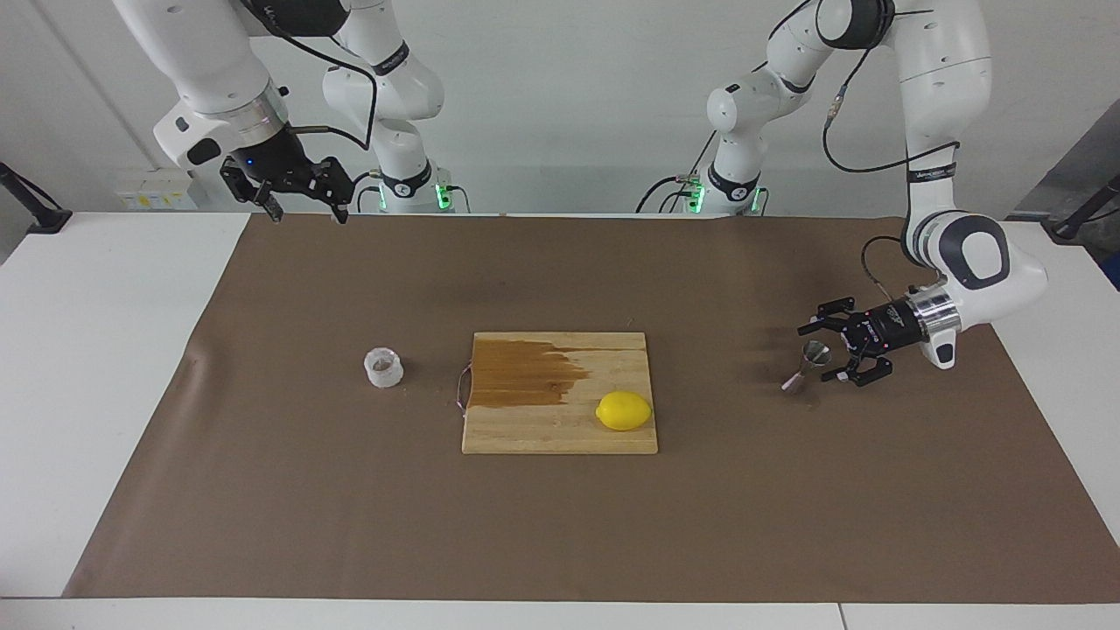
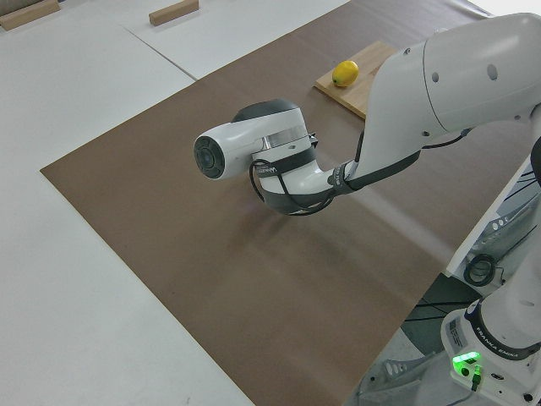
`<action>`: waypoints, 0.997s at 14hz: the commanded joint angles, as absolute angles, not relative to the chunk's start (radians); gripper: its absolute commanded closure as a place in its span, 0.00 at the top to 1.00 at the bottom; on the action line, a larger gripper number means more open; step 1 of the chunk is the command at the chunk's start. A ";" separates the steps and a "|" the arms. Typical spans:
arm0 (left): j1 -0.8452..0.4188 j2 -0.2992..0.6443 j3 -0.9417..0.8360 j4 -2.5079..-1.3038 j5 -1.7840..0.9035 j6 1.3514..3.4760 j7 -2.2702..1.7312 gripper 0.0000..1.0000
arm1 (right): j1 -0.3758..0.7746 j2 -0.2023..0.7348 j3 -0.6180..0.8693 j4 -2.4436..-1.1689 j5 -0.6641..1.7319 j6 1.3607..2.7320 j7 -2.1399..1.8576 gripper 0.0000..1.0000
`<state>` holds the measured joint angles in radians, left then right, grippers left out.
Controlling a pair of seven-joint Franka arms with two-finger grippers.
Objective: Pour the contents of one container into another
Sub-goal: 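Close the left gripper around the small silver cup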
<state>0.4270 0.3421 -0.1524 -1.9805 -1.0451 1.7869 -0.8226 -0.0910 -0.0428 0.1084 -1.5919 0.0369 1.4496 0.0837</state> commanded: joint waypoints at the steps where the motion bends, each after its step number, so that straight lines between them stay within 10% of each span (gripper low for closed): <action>1: 0.417 0.325 -0.146 -2.008 -1.068 1.804 -0.819 1.00 | -0.103 -0.051 0.110 -1.595 0.061 1.440 0.064 1.00; 9: 0.419 0.322 -0.144 -2.008 -1.066 1.804 -0.808 1.00 | -0.103 -0.051 0.110 -1.595 0.061 1.440 0.064 1.00; 14: 0.419 0.322 -0.144 -2.008 -1.066 1.804 -0.808 0.81 | -0.103 -0.051 0.110 -1.595 0.061 1.440 0.064 1.00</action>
